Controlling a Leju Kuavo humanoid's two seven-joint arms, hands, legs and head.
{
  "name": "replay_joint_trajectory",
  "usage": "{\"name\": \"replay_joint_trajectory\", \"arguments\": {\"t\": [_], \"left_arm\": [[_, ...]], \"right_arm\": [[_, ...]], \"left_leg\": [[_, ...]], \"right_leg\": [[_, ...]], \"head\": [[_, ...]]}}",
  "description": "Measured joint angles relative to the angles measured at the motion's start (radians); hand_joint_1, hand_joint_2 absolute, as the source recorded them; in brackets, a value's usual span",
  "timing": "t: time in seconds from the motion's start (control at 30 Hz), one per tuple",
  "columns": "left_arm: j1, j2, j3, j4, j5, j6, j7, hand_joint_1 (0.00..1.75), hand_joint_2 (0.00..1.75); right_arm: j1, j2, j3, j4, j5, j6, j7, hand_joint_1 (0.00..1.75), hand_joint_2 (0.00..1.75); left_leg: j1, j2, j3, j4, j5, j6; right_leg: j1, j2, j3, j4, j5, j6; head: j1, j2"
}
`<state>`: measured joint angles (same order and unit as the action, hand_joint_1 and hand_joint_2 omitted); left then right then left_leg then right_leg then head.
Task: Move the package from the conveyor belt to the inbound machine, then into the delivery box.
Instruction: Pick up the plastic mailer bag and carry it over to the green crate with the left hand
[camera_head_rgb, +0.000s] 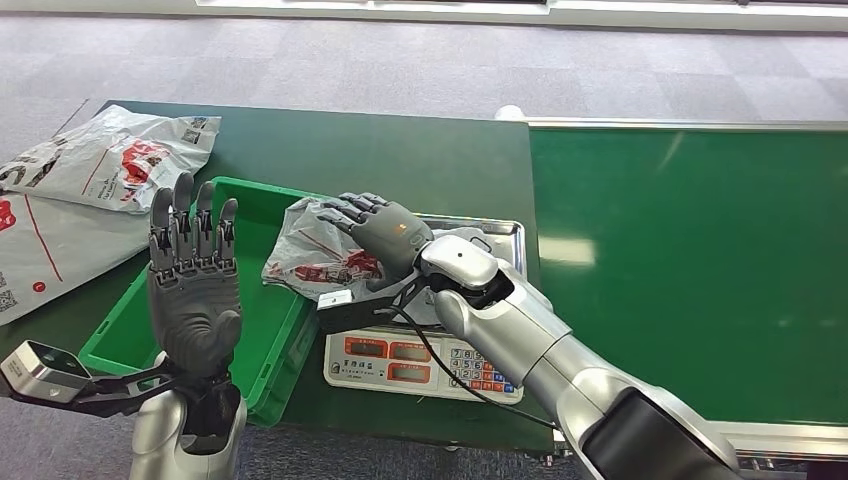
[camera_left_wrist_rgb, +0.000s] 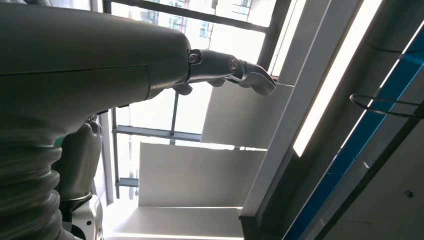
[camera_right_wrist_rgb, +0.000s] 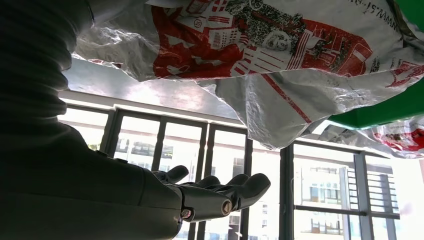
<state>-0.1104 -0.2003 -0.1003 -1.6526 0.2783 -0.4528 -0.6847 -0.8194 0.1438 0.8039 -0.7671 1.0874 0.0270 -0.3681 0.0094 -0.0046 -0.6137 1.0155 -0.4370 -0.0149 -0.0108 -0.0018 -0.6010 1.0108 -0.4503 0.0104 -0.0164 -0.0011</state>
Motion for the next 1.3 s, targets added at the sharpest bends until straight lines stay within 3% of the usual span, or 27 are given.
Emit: {"name": "replay_joint_trajectory", "arguments": {"t": [0.3, 0.43, 1.3], "left_arm": [[0.003, 0.002, 0.0, -0.002, 0.0, 0.0, 0.0, 0.0, 1.75], [0.004, 0.003, 0.0, -0.003, 0.0, 0.0, 0.0, 0.0, 1.75], [0.007, 0.005, 0.0, -0.005, 0.0, 0.0, 0.0, 0.0, 1.75]], "right_arm": [[-0.002, 0.002, 0.0, 0.0, -0.01, 0.003, -0.002, 0.0, 1.75], [-0.003, 0.003, 0.0, 0.0, -0.016, 0.003, -0.004, 0.0, 0.0], [-0.005, 0.003, 0.0, 0.0, -0.034, 0.004, -0.008, 0.0, 0.0]], "left_leg": [[0.0, 0.0, 0.0, 0.0, 0.0, 0.0], [0.0, 0.0, 0.0, 0.0, 0.0, 0.0], [0.0, 0.0, 0.0, 0.0, 0.0, 0.0]], "right_leg": [[0.0, 0.0, 0.0, 0.0, 0.0, 0.0], [0.0, 0.0, 0.0, 0.0, 0.0, 0.0], [0.0, 0.0, 0.0, 0.0, 0.0, 0.0]], "head": [[0.0, 0.0], [0.0, 0.0], [0.0, 0.0]]}}
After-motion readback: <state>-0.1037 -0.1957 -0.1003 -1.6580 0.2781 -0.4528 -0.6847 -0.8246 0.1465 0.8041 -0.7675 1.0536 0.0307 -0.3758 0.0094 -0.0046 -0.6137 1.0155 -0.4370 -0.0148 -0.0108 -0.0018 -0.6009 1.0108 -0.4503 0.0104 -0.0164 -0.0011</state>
